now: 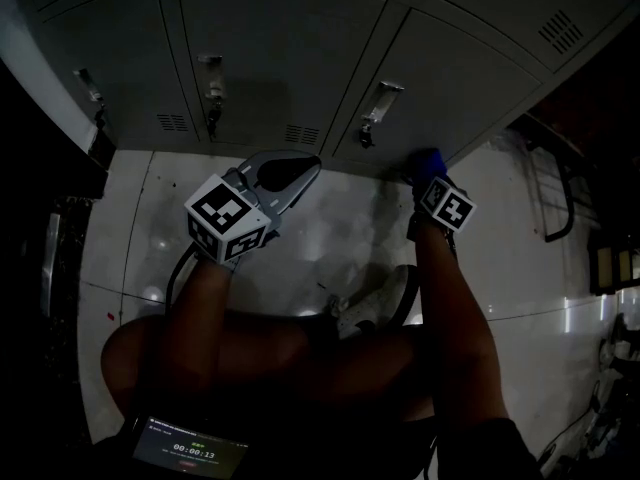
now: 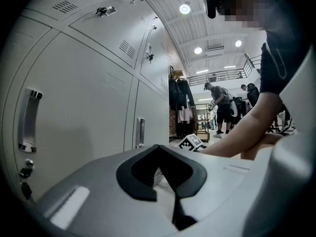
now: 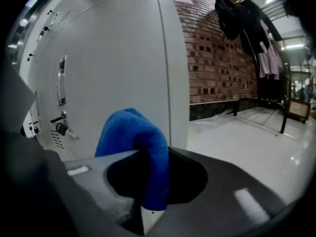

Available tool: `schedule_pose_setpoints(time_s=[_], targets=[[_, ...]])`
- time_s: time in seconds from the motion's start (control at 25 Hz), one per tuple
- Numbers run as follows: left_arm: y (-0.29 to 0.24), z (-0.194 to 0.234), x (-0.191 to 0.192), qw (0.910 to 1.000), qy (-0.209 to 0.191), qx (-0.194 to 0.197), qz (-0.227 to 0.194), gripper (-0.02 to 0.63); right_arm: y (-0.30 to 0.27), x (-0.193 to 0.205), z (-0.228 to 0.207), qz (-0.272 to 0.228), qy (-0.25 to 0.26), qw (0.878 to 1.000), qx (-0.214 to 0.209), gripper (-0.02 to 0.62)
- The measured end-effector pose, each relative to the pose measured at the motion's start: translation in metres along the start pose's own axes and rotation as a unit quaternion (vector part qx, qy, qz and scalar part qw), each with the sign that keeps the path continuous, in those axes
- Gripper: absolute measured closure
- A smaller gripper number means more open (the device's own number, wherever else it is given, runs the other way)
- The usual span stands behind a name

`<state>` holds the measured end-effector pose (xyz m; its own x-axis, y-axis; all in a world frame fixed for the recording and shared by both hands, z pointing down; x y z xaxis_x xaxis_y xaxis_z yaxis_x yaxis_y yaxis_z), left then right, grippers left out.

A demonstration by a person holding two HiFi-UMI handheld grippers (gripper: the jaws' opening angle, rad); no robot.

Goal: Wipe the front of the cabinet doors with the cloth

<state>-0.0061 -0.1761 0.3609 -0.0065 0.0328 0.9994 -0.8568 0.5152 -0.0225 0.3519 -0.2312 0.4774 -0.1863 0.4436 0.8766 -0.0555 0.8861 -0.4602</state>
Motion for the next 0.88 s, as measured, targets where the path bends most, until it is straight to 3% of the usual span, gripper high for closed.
schedule_pose_setpoints(time_s=[0.24,0.56,0.76,0.88], targets=[[-0.001,0.001,0.0,1.0,-0.002,0.0,0.0,0.6,0.002,-0.004,-0.021,-0.005,-0.009,1.0,0.016,0.523],[0.0,0.002,0.001,1.0,-0.003,-0.004,0.0,0.6,0.019,-0.011,-0.005,-0.023,-0.001,1.0,0.007,0.523],[0.006,-0.001,-0.009,0.9999,-0.006,-0.006,-0.013,0.6,0.054,-0.042,0.044,-0.063,-0.008,0.995,-0.082,0.523],[0.01,0.001,-0.013,0.9997,-0.005,-0.01,-0.02,0.601,0.082,-0.071,0.082,-0.114,0.058,0.981,-0.145,0.523]])
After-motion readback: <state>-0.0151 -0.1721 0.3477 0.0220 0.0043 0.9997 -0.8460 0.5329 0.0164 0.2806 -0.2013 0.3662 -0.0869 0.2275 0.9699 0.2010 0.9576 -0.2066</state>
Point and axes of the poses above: the fingertips, and each gripper's own axes: y backward along the fingers, z to its left, x out of its underside, the point moved 6 cm from there along y, backward along the fingers, and after that the axes turned 4 degrees about -x, right-handed, at the moved point
